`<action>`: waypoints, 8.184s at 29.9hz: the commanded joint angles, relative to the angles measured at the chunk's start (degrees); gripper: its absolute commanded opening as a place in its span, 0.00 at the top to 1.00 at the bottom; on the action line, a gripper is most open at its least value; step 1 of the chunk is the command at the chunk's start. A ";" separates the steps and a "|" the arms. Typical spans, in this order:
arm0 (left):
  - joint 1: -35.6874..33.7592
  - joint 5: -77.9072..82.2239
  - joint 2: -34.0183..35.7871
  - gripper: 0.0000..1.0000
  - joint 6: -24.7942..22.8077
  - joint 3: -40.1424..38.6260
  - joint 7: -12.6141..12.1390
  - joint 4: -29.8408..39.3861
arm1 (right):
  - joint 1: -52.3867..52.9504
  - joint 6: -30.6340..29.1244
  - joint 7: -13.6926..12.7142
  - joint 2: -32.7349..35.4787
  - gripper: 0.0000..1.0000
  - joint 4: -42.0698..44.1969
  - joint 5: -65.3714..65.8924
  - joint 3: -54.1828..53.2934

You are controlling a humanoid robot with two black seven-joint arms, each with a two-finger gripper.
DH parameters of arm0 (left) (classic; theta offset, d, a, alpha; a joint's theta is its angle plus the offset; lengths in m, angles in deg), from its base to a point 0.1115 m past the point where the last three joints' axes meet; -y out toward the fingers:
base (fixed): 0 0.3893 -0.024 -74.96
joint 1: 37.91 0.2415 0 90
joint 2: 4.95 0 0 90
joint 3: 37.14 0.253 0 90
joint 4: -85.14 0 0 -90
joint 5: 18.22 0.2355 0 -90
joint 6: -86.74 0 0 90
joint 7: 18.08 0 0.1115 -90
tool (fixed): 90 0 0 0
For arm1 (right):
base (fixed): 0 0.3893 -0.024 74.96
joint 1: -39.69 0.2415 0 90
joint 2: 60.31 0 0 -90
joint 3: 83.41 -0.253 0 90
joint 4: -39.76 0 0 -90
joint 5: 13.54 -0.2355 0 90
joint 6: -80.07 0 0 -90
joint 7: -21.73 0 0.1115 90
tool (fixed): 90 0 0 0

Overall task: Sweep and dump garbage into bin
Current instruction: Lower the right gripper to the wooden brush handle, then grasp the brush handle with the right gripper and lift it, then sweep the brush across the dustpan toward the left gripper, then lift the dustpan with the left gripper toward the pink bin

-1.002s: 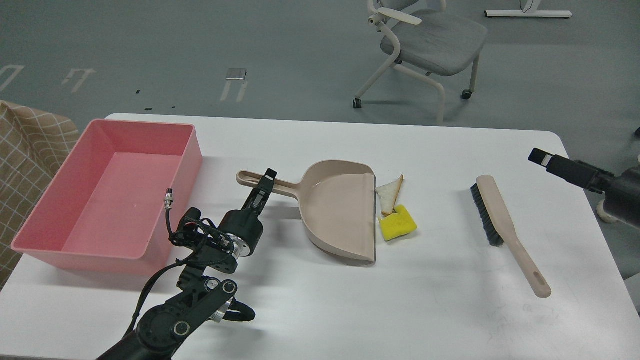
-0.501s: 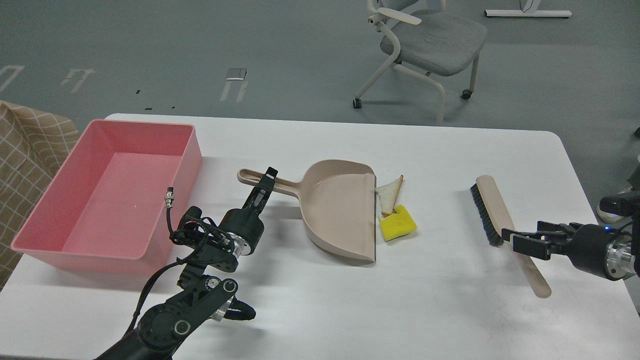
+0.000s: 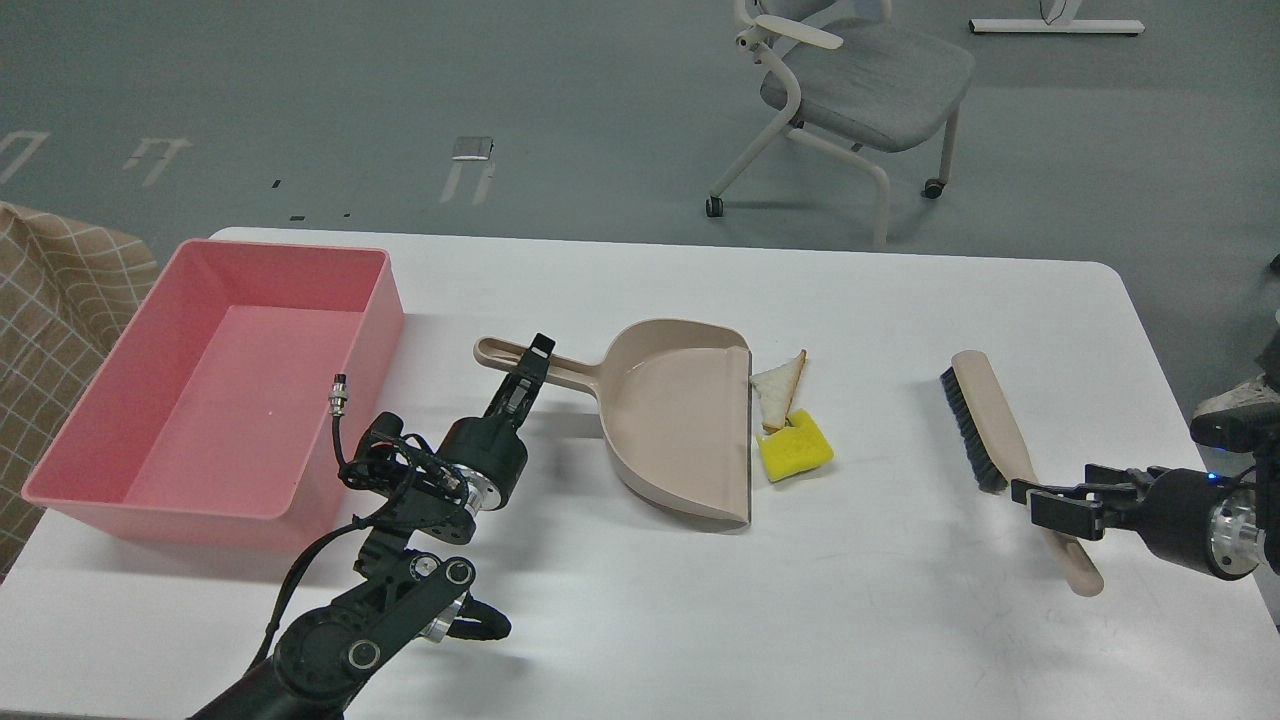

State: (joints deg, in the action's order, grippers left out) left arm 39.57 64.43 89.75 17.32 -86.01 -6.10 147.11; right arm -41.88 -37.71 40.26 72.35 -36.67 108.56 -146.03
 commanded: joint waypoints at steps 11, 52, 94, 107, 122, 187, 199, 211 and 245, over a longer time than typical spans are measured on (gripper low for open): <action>-0.04 -0.03 0.04 0.85 -0.01 0.00 0.67 0.00 | -0.09 -0.22 -0.42 -0.38 0.03 -3.82 -0.37 0.13; -0.04 -0.12 -0.58 0.85 0.08 -0.09 0.67 0.17 | -2.29 -0.22 -3.15 -0.47 0.35 -4.26 0.07 0.31; -0.04 -0.21 -0.58 0.84 0.52 0.00 0.67 0.52 | -1.76 -0.22 -2.62 -0.74 0.89 -5.76 -0.28 1.98; -0.04 -0.12 -0.66 0.84 0.61 0.00 0.67 0.61 | -0.18 -0.22 -3.76 -5.31 0.89 -4.88 -0.46 1.89; 0.40 0.05 -0.58 0.84 0.70 -0.09 0.67 1.14 | 3.78 -0.22 -6.13 -12.51 0.87 -3.38 0.33 2.24; -0.48 -0.91 -0.40 0.98 1.05 -0.17 0.76 0.96 | 10.99 -0.22 -9.56 -26.51 0.80 -3.55 -3.61 -2.68; -0.39 -6.62 -1.28 1.00 0.43 -0.97 1.11 1.14 | 2.82 -0.22 -7.55 -18.23 0.80 -6.02 -6.52 -8.39; 0.13 -11.90 -3.48 1.00 0.61 -5.45 1.02 4.48 | -1.76 -0.22 -7.02 -18.23 0.80 -7.69 -6.52 -11.38; 2.68 -28.16 25.60 1.00 -3.08 -11.33 1.02 20.74 | -2.81 -0.22 -7.02 -18.75 0.79 -8.48 -6.52 -11.65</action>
State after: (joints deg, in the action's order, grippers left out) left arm 41.72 37.06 112.82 15.01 -96.73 -5.24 167.42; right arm -44.71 -37.93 33.25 53.83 -44.84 102.04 -157.73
